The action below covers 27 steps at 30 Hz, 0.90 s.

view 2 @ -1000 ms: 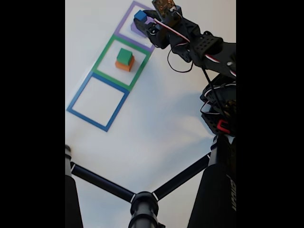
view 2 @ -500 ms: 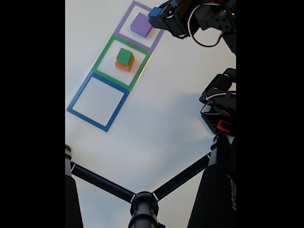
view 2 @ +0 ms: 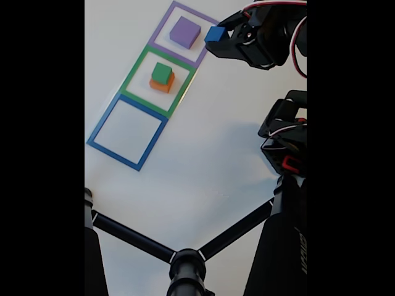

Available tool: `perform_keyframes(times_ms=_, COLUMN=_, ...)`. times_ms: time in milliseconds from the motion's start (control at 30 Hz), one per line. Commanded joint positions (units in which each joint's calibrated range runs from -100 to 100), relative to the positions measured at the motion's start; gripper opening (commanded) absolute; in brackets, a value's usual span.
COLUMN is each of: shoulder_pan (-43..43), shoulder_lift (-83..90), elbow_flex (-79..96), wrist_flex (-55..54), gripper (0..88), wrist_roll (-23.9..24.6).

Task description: Tower of hanoi

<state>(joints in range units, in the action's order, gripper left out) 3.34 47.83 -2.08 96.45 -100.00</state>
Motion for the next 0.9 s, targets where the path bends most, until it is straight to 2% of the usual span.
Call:
perform_keyframes(times_ms=0, shoulder_pan=-2.47, shoulder_lift=1.06, elbow_flex=-0.37, wrist_flex=-0.50, gripper=1.6, wrist_roll=0.00)
perform_keyframes(times_ms=100, shoulder_pan=-3.62, shoulder_lift=2.19, elbow_flex=8.26, wrist_flex=-5.68, gripper=1.5, wrist_roll=0.00)
perform_keyframes(times_ms=200, shoulder_pan=-4.10, shoulder_lift=4.37, elbow_flex=21.54, wrist_flex=-16.53, gripper=1.6, wrist_roll=0.00)
perform_keyframes(times_ms=367, shoulder_pan=-3.81, shoulder_lift=5.99, elbow_flex=46.72, wrist_flex=-43.42, gripper=1.6, wrist_roll=0.00)
perform_keyframes(times_ms=500, shoulder_pan=-3.43, shoulder_lift=4.13, elbow_flex=66.17, wrist_flex=-70.87, gripper=1.7, wrist_roll=0.00)
perform_keyframes(times_ms=633, shoulder_pan=-4.77, shoulder_lift=-0.79, elbow_flex=73.08, wrist_flex=-86.01, gripper=1.7, wrist_roll=0.00)
perform_keyframes(times_ms=867, shoulder_pan=-4.77, shoulder_lift=-16.62, elbow_flex=82.44, wrist_flex=-118.96, gripper=1.7, wrist_roll=0.00)
